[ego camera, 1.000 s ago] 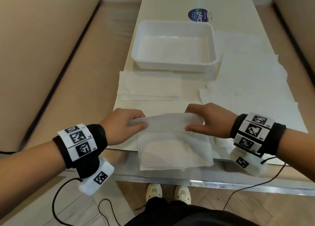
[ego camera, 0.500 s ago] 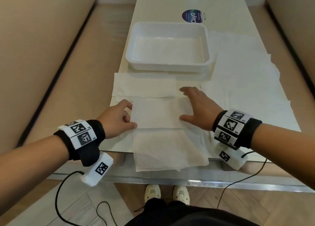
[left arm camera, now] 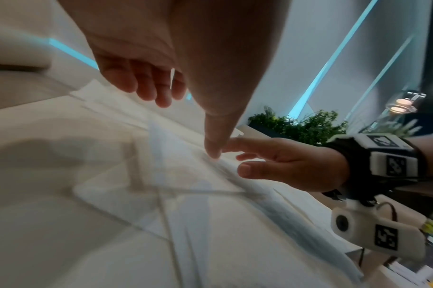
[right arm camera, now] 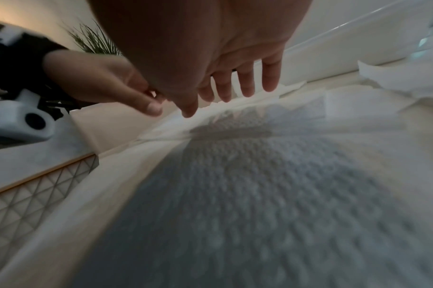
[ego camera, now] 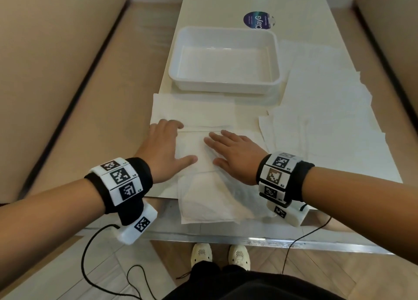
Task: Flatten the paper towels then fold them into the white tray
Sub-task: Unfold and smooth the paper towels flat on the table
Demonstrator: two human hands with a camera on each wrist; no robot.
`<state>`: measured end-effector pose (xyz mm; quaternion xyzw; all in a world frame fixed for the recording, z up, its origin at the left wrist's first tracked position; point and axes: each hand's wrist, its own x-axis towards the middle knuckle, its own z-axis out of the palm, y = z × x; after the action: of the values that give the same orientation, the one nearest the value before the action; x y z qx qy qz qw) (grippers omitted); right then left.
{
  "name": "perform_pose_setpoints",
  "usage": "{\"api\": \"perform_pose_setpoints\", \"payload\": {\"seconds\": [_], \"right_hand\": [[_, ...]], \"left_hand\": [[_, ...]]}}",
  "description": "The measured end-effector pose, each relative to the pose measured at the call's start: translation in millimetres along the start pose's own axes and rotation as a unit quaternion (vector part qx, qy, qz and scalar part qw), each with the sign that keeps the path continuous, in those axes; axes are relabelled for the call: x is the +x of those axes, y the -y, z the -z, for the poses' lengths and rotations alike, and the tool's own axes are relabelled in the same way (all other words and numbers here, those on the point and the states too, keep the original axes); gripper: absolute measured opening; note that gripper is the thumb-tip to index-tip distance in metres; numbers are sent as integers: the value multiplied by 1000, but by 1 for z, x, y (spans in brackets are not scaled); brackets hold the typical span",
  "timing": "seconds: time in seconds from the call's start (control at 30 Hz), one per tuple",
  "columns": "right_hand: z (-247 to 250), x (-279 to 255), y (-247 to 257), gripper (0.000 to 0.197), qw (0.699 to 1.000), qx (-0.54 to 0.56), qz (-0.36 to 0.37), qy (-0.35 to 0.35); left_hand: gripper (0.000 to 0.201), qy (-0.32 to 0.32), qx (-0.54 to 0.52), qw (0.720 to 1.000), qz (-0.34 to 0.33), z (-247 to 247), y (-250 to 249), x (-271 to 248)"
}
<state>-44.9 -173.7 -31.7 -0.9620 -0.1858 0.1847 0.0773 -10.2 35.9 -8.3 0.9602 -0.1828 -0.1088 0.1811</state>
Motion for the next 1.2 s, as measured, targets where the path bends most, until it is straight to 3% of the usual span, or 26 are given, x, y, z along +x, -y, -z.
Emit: {"api": "perform_pose_setpoints", "payload": {"seconds": [0.03,0.1,0.2,0.27,0.57,0.7,0.83,0.97,1.2], "right_hand": [[0,1,1,58,1000,-3,0,10],[-3,2,1,60,1000,-16,0,27],[-10,4,-1,64,998,-37,-4,50],[-14,2,-6,65,997,-43,-9,56],[-15,-37,-47,70,993,-47,-44,96],[-6,-40,-47,85,995,-27,-46,89],[0,-15,-22,60,999,5,-9,36],[-12,-1,-15,63,997,-17,-12,69],[-8,-38,-59,67,994,-39,-34,100]], "left_hand": [[72,-9,16,999,-32,-1,-6,2],[66,38,37,996,-75,-8,-17,8],[69,174,72,980,-63,-25,-25,12],[70,216,115,968,-60,-34,-22,12],[77,247,117,960,-57,-22,20,-7],[77,230,85,968,-50,-12,16,-10],[68,185,56,974,-116,-16,-15,2],[71,221,84,965,-112,-30,-27,13],[74,245,98,956,-127,-24,11,0]]}}
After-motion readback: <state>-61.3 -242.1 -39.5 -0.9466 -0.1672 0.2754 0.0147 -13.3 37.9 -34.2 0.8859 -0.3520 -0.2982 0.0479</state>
